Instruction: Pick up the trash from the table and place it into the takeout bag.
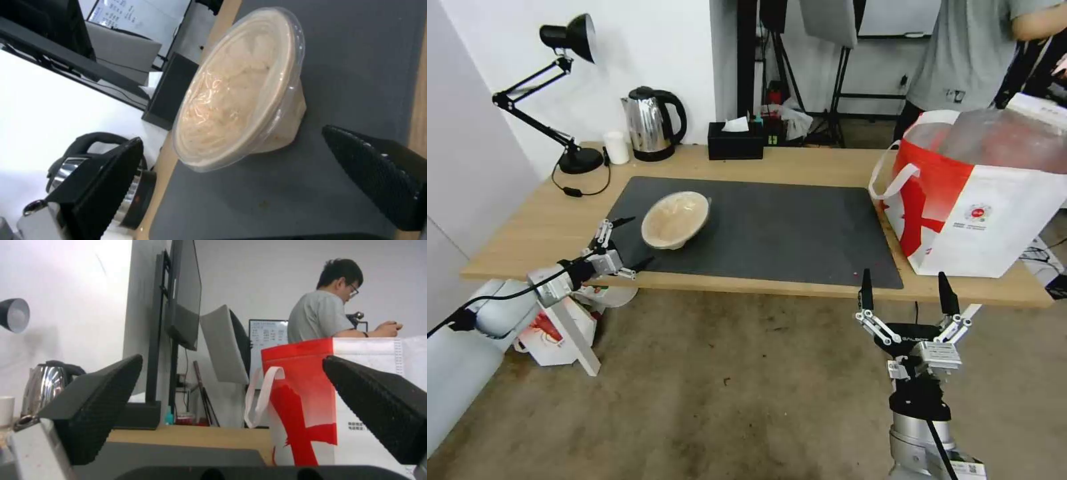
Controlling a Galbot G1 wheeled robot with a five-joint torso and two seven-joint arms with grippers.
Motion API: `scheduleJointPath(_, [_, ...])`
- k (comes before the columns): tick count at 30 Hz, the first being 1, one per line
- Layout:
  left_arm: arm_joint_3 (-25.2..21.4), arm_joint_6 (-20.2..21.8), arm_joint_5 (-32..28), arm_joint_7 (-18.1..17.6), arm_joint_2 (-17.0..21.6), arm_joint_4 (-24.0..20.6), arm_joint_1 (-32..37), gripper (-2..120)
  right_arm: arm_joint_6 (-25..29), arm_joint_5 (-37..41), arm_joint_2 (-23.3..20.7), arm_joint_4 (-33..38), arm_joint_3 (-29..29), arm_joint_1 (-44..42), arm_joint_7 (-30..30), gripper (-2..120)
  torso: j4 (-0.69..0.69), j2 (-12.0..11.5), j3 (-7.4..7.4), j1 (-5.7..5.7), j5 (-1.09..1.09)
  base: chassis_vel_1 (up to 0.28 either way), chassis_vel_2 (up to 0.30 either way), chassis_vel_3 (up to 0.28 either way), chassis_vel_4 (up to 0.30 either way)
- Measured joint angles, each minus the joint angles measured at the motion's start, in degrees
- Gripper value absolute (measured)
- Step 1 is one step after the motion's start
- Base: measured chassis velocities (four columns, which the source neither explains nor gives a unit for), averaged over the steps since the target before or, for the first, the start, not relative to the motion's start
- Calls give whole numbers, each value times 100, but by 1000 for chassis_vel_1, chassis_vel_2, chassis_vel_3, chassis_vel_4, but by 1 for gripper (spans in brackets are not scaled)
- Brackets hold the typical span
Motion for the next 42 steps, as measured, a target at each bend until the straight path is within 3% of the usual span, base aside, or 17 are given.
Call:
scheduleJointPath(12, [443, -29, 190, 38, -163, 312, -428, 100, 0, 0, 0, 0, 0, 0, 0, 100, 0, 0, 0, 0, 0, 0, 0, 0, 0])
scheduleJointPath(24, [581, -95, 238, 153, -272, 508, -635, 100, 0, 0, 0, 0, 0, 0, 0, 100, 2, 2, 0, -2, 3, 0, 0, 0, 0])
scheduleJointPath(42, [631, -67, 264, 323, -284, 584, -737, 33, 0, 0, 0, 0, 0, 0, 0, 100, 0, -1, 1, 0, -1, 0, 0, 0, 0])
